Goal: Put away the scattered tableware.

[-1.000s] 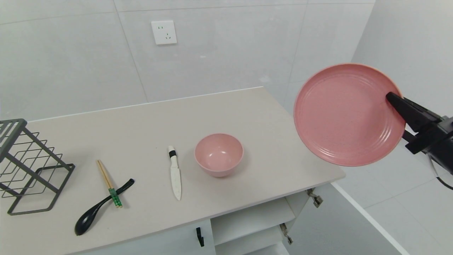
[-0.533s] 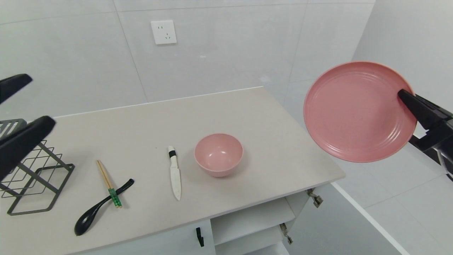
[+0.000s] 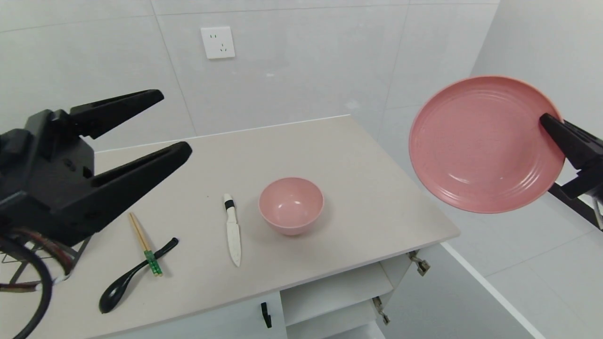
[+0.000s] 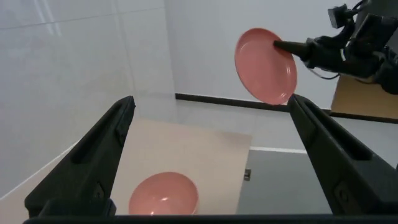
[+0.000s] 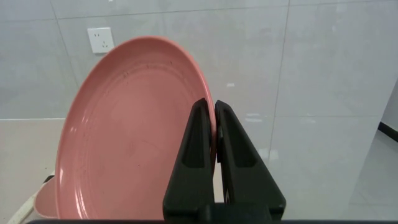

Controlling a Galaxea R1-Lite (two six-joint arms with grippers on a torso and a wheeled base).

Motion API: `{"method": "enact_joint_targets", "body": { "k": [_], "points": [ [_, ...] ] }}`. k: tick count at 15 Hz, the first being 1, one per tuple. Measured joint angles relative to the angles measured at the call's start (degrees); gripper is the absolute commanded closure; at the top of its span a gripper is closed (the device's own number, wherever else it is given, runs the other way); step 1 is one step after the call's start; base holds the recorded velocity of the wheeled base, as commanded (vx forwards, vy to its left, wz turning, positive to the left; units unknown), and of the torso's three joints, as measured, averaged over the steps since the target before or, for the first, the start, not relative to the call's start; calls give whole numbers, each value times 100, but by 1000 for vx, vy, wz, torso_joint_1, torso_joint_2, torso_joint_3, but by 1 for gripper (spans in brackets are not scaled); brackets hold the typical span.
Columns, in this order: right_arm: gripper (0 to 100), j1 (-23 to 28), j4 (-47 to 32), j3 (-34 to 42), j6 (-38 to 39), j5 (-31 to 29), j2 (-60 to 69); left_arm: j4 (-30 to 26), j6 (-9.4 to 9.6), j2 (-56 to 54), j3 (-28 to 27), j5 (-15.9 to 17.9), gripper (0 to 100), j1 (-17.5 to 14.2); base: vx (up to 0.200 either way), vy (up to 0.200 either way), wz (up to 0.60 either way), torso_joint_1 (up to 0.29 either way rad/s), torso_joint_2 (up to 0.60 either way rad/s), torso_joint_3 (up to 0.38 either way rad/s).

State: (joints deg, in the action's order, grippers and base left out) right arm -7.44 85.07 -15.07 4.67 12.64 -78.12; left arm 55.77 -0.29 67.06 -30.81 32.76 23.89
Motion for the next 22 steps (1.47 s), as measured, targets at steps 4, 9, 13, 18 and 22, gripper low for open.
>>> {"method": "enact_joint_targets", "body": {
  "k": [4,9,13,18,22],
  "points": [
    [100,135,0,-17,-11,7,166,-22,-44,692,-466,-1146,0,438,0,0,0,0,0,0],
    [100,155,-5,30,-276,255,232,-1150,-660,1224,-846,-1949,0,507,0,0,0,0,0,0],
    [100,155,2,83,-301,290,243,-2287,-1103,1738,-1162,-2203,0,501,0,0,0,0,0,0],
    [100,132,-2,99,-361,293,240,-2411,-424,2210,-1053,-2264,0,472,0,0,0,0,0,0],
    [100,146,0,107,-361,295,244,-2194,-397,3057,-1092,-2679,0,461,0,0,0,0,0,0]
  ]
}}
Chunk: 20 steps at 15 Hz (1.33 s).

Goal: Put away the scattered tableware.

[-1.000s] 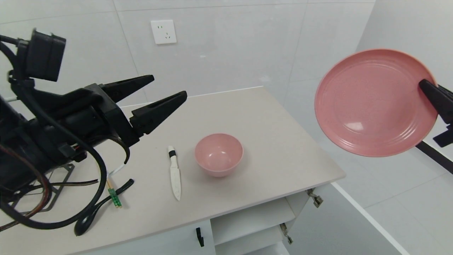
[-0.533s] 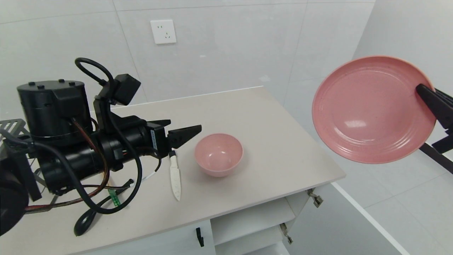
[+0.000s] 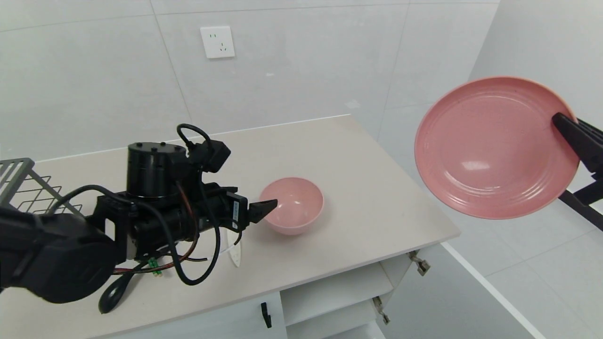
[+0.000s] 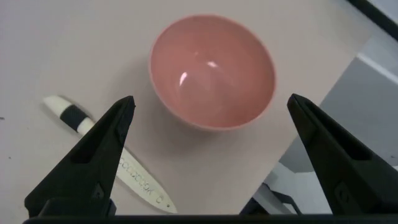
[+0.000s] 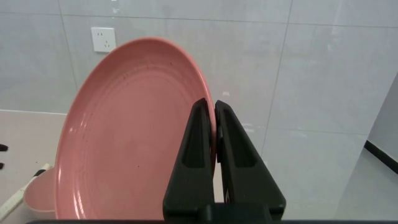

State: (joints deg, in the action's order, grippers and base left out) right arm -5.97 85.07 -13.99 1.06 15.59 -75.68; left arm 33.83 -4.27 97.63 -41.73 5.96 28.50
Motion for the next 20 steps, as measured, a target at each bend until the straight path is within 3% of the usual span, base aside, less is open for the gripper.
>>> {"method": "enact_joint_targets", "body": {
  "k": [6,10,20],
  "points": [
    [100,9,0,80,-5,-2,0,51,-22,1044,-691,-44,0,-116,0,0,0,0,0,0],
    [100,11,-2,91,-9,0,0,167,-5,1546,-901,-13,0,-273,0,0,0,0,0,0],
    [100,11,-2,144,-27,-5,-4,246,15,2029,-1115,17,0,-254,0,0,0,0,0,0]
  ]
}}
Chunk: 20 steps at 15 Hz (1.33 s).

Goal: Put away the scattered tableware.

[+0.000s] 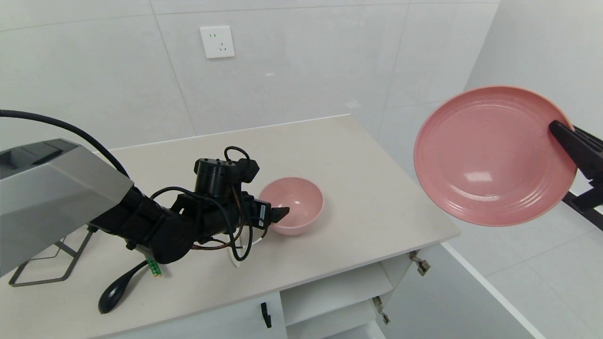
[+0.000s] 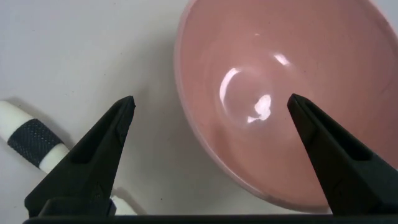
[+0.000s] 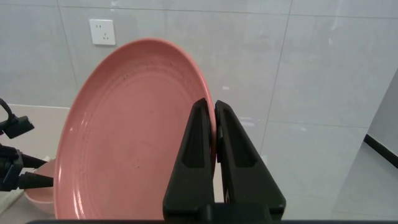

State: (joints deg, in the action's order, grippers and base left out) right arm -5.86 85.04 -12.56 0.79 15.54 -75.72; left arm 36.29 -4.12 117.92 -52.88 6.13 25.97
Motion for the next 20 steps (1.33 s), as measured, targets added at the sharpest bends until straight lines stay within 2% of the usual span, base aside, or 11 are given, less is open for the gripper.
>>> {"method": "enact_joint_targets", "body": {
  "k": [1,9,15,18,20],
  "points": [
    [100,0,0,0,-1,0,2,2,2,2,44,2,100,22,0,0,0,0,0,0],
    [100,-2,2,-1,0,0,0,156,16,-229,338,57,100,84,0,0,0,0,0,0],
    [100,0,2,7,-63,-2,-5,385,32,-1206,446,54,100,55,0,0,0,0,0,0],
    [100,0,0,2,-63,-2,-5,884,68,-1715,696,54,100,27,0,0,0,0,0,0],
    [100,0,2,-6,-63,0,-5,1292,218,-2024,1046,57,100,10,0,0,0,0,0,0]
  ]
}}
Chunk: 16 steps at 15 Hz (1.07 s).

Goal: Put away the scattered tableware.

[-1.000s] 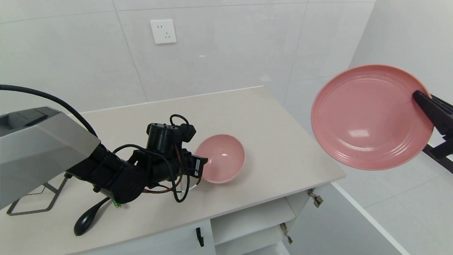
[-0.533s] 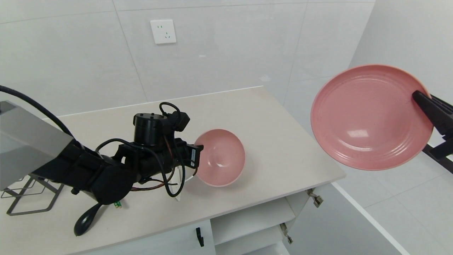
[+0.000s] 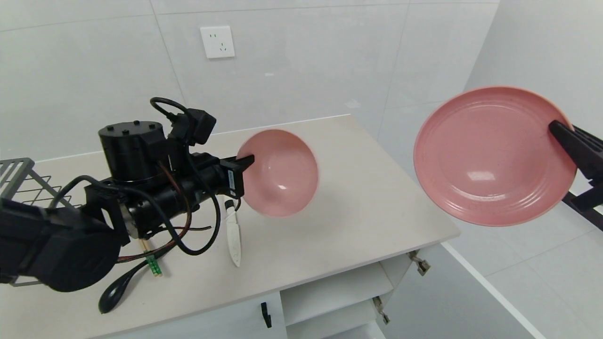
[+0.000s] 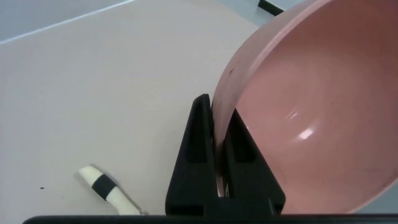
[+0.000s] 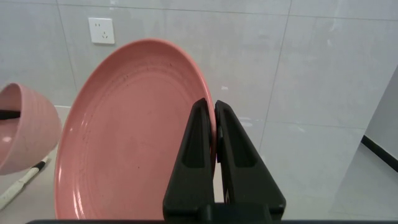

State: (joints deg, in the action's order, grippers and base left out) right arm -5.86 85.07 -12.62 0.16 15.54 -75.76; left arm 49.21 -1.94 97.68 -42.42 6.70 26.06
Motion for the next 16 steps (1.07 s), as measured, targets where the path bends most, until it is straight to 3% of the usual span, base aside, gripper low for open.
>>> {"method": "enact_joint_targets", "body": {
  "k": [4,7,8,10,11,13,14,15,16],
  "points": [
    [100,-2,-2,9,0,-2,0,388,68,-577,736,163,100,-82,0,0,0,0,0,0],
    [100,-9,-2,20,-5,-2,0,528,2,-1229,1117,268,100,-93,0,0,0,0,0,0],
    [100,-13,-2,22,-6,-2,0,525,-178,-1524,1239,424,100,-95,0,0,0,0,0,0],
    [100,-39,0,28,-5,-2,0,479,-956,-2078,1409,950,100,-190,0,0,0,0,0,0],
    [100,-46,-2,28,-6,0,0,451,-1226,-2315,1490,1209,100,-335,0,0,0,0,0,0],
    [100,-67,0,24,-9,22,-9,449,-1585,-2549,1573,1576,100,-611,0,0,0,0,0,0],
    [100,-74,-5,20,-9,85,-17,519,-1905,-2594,1577,1675,100,-680,0,0,0,0,0,0],
    [100,-74,-5,17,-6,121,-23,530,-2152,-2603,1577,1702,100,-730,0,0,0,0,0,0],
    [100,-78,-2,16,-9,128,-28,511,-2282,-2580,1580,1694,100,-770,0,0,0,0,0,0]
  ]
}}
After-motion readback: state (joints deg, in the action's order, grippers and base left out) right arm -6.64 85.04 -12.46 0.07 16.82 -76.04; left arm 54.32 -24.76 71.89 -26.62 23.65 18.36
